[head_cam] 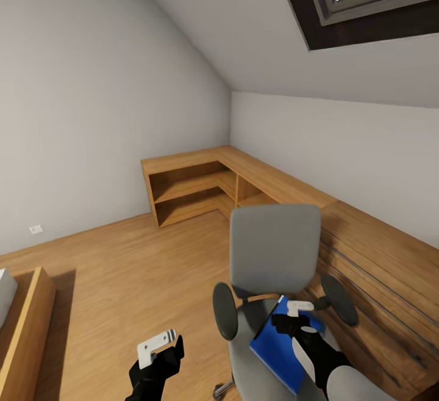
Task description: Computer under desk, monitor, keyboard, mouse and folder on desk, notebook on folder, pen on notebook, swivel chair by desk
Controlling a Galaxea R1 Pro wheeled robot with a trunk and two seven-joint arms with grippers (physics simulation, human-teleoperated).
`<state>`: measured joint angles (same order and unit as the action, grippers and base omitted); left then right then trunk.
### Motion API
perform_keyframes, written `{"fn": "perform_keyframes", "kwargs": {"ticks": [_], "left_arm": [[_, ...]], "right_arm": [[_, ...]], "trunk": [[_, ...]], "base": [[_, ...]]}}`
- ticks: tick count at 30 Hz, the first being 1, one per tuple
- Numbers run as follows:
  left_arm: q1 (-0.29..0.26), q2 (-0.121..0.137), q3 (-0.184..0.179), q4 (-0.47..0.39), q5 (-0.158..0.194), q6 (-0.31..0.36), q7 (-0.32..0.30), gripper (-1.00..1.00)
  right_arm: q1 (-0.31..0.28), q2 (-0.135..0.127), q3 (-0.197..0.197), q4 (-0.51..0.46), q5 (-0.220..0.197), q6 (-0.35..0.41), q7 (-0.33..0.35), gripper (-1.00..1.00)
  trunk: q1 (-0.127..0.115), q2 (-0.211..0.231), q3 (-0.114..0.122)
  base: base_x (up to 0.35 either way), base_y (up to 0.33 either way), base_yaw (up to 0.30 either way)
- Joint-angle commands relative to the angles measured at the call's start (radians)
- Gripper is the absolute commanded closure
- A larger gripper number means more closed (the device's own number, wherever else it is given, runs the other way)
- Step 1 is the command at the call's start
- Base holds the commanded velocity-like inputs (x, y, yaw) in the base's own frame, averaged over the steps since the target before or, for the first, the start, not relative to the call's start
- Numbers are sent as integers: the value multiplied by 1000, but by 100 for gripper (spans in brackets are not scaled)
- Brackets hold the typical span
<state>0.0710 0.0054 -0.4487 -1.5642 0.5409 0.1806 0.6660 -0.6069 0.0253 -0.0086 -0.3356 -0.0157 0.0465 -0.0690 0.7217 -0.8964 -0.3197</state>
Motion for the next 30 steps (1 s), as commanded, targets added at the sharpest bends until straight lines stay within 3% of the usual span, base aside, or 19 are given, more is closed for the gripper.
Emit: {"fn": "perform_keyframes", "kwargs": {"ticks": [1, 11, 30], "left_arm": [[0, 1, -1, -2, 4, 4, 6, -100], [0, 1, 1, -8, 4, 3, 10, -100], [0, -2, -4, -10, 2, 2, 41, -100]], "right_arm": [[0, 1, 0, -2, -2, 7, -3, -100], [-1, 5, 7, -25, 4, 6, 3, -100], [-1, 5, 9, -40, 7, 7, 4, -100]], "trunk": [[1, -1, -1], [1, -1, -1], [73, -134, -61]], "base": [[202, 46, 0], [46, 10, 0], [0, 0, 0]]}}
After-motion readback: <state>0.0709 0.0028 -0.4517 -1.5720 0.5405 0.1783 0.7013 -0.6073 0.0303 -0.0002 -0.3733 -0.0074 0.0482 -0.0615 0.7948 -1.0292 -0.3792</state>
